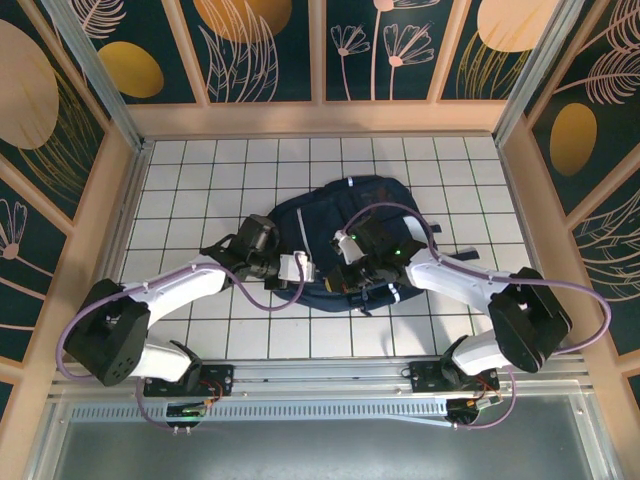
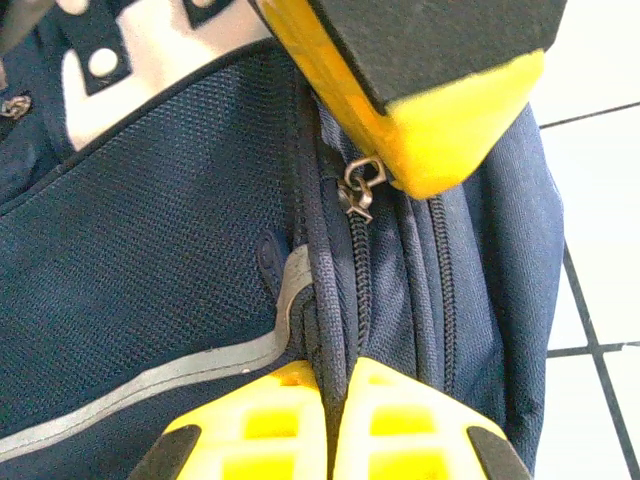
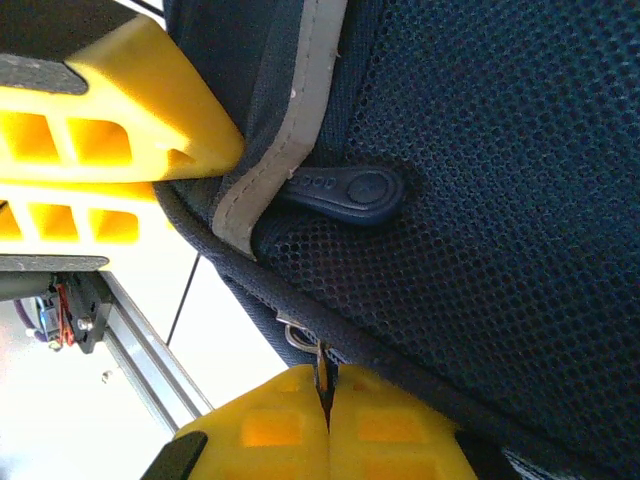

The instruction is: Pack books, pencil case, and school supplies into a backpack

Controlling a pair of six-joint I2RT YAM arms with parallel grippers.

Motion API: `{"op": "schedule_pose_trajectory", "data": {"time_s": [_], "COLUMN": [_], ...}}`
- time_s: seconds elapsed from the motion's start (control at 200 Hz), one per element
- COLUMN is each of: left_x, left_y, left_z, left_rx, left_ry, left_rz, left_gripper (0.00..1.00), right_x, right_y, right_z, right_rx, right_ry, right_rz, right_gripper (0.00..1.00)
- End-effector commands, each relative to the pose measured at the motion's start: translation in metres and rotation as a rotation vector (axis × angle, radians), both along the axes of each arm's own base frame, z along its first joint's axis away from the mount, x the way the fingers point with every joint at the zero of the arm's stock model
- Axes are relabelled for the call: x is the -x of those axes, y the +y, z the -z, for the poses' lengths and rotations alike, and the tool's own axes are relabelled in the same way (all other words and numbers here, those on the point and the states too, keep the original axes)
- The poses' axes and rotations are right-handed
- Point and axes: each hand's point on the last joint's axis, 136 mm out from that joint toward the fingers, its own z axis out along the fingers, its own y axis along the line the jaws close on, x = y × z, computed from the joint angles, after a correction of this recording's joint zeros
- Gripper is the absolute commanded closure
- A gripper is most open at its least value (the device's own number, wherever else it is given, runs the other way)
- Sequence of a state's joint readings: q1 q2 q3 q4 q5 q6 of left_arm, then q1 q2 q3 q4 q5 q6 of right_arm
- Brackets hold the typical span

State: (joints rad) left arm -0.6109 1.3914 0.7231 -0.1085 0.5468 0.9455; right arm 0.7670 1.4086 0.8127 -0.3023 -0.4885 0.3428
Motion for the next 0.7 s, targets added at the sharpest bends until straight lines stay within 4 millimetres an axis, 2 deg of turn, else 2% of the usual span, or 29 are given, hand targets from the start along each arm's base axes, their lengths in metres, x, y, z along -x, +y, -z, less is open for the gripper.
{"op": "schedule_pose_trajectory", "data": {"time_s": [0.0,0.05,0.09,0.19,0.265,0.31,0.35,0.395,0.45,0.571,0.691], "left_x": [0.008,0.009,0.007,0.006,0.009,0.01,0.01,0.01,0.01,0.007,0.01], "left_y": [0.003,0.001,0.002,0.008,0.01,0.01,0.01,0.008,0.006,0.003,-0.001], "left_z": [-0.008,-0.008,-0.005,0.002,0.008,0.01,0.01,0.008,0.004,-0.005,-0.015], "left_rx": [0.073,0.079,0.07,0.041,0.026,0.017,0.017,0.027,0.043,0.063,0.095], "left_ry": [0.097,0.094,0.092,0.079,0.091,0.105,0.123,0.138,0.149,0.154,0.163], "left_rz": [-0.039,-0.038,-0.052,-0.073,-0.065,-0.067,-0.073,-0.082,-0.081,-0.096,-0.098], "left_gripper": [1.0,1.0,1.0,1.0,1.0,1.0,1.0,1.0,1.0,1.0,1.0], "right_x": [0.022,0.026,0.024,0.01,0.006,0.006,0.006,0.005,0.006,0.0,-0.025], "right_y": [-0.007,0.001,-0.002,-0.03,-0.05,-0.06,-0.063,-0.063,-0.056,-0.049,-0.065], "right_z": [0.007,0.003,0.005,0.019,0.022,0.022,0.018,0.011,-0.003,-0.038,-0.056], "right_rx": [0.072,0.048,0.059,0.125,0.151,0.158,0.143,0.114,0.052,-0.036,-0.018], "right_ry": [0.06,0.069,0.077,0.084,0.07,0.064,0.062,0.058,0.048,-0.031,-0.104], "right_rz": [0.014,0.005,0.023,0.098,0.118,0.127,0.128,0.125,0.097,0.088,0.204], "right_gripper": [1.0,1.0,1.0,1.0,1.0,0.94,0.82,0.71,0.63,0.54,0.52]}}
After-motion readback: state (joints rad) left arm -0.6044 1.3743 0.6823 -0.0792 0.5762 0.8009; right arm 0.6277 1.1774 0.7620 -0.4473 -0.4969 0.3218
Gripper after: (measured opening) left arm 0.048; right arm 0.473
